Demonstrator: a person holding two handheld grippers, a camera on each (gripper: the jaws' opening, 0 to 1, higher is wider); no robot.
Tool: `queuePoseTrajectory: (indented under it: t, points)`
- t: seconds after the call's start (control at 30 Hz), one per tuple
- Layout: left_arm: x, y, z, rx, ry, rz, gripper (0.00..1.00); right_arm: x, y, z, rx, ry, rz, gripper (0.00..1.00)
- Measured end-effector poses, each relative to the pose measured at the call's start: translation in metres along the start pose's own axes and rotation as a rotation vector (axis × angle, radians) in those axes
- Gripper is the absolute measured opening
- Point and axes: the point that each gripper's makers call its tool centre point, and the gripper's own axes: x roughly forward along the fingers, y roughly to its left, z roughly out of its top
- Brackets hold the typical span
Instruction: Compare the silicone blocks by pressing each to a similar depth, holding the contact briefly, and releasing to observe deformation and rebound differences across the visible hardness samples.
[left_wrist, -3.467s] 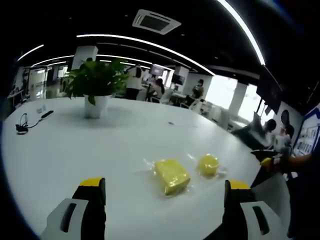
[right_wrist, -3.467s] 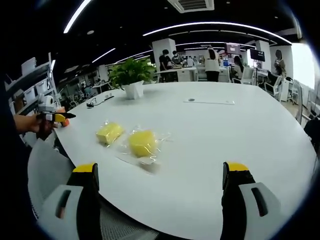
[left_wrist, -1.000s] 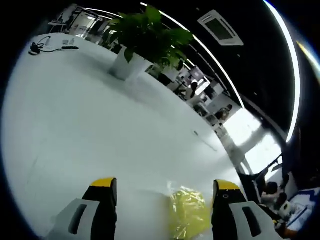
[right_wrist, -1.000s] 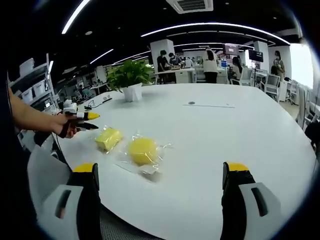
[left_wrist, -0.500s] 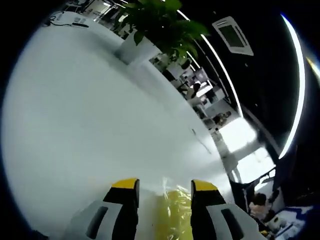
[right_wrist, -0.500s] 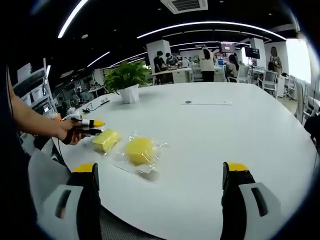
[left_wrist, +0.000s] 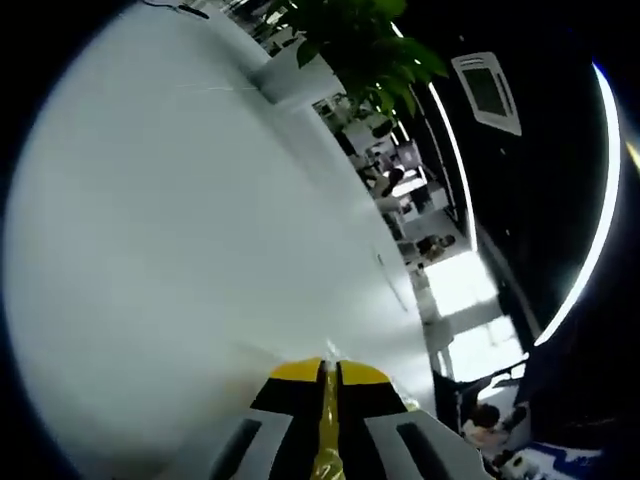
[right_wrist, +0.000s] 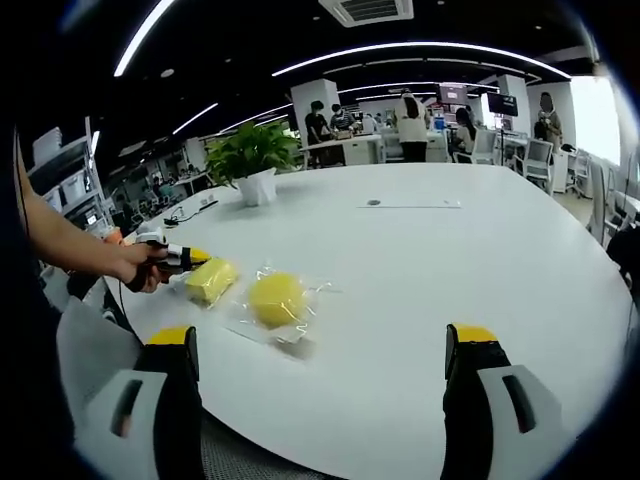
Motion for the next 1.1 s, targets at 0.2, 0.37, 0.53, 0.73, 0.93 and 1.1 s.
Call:
queuePoseTrajectory:
  t: [0.2, 0.37, 0.53, 0.73, 0.93, 1.1]
  points:
    - [-0.002, 0.005, 0.0, -0.017, 0.001, 0.023, 0.0, 0.001, 0.002, -0.001, 0.005, 0.0, 0.005, 0.96]
    - [-0.003, 0.002, 0.001, -0.028, -0.011, 0.005, 0.0, 0.002, 0.003, 0.0, -0.017, 0.007, 0.002, 0.96]
    - [-0.005, 0.004, 0.001, 0.063, -0.01, 0.002, 0.0, 0.003, -0.003, 0.005, -0.014, 0.001, -0.024, 0.96]
    - [-0.01, -0.005, 0.006, 0.011, -0.038, -0.032, 0.0, 0.006, -0.002, 0.001, 0.014, 0.014, -0.02, 0.96]
    - [-0.021, -0.04, 0.014, 0.068, -0.064, -0.143, 0.0, 0.009, 0.005, 0.012, -0.019, 0.014, 0.011, 0.96]
    - [-0.035, -0.074, 0.019, 0.245, -0.072, -0.162, 0.0, 0.012, 0.004, 0.024, -0.032, 0.001, 0.024, 0.96]
